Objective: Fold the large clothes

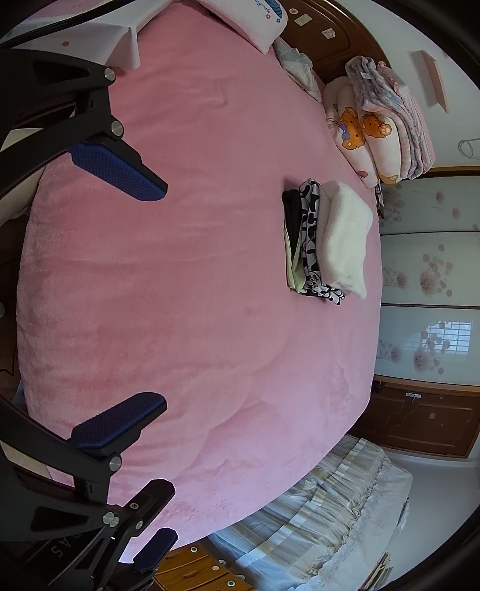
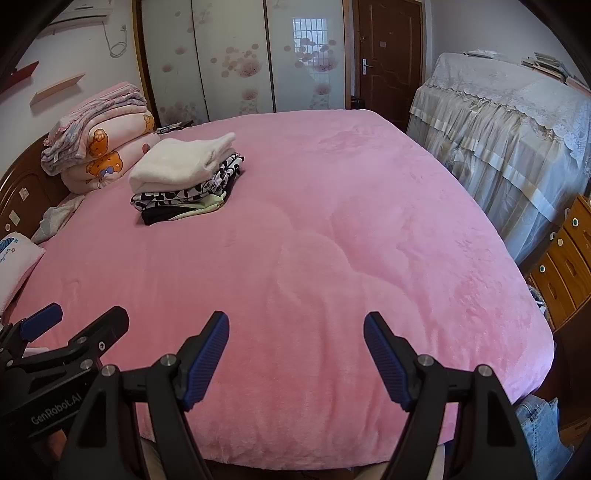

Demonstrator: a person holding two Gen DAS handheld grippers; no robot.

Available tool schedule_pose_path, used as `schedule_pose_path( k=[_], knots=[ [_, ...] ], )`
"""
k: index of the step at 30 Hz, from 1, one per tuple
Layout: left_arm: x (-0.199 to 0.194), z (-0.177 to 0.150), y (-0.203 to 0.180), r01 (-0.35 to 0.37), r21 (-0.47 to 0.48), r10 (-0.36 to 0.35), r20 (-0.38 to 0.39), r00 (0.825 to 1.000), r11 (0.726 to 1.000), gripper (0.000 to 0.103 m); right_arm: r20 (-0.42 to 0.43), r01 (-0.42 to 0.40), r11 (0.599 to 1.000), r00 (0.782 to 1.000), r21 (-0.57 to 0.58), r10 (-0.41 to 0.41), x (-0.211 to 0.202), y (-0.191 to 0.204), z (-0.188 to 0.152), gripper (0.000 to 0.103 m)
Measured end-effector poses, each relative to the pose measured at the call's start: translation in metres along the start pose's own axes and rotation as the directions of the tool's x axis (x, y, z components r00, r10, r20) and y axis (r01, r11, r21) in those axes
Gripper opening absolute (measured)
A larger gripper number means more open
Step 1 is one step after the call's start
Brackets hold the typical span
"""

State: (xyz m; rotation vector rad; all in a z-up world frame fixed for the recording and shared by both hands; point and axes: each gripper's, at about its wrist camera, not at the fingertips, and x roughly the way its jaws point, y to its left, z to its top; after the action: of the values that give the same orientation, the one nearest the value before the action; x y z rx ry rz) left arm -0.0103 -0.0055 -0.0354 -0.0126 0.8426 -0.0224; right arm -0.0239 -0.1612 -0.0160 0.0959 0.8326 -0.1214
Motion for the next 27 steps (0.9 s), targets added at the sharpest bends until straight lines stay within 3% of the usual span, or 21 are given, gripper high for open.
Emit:
schedule_pose_path(
  k=[27],
  knots=[
    [0.013,0.002,-0.006,-0.01,0.001,0.01,-0.048,0.999,1.0,0.102,-0.038,0.02,1.0,0.999,0.021,-0.019,0.011,-0.005,-0.001,0.076]
  ],
)
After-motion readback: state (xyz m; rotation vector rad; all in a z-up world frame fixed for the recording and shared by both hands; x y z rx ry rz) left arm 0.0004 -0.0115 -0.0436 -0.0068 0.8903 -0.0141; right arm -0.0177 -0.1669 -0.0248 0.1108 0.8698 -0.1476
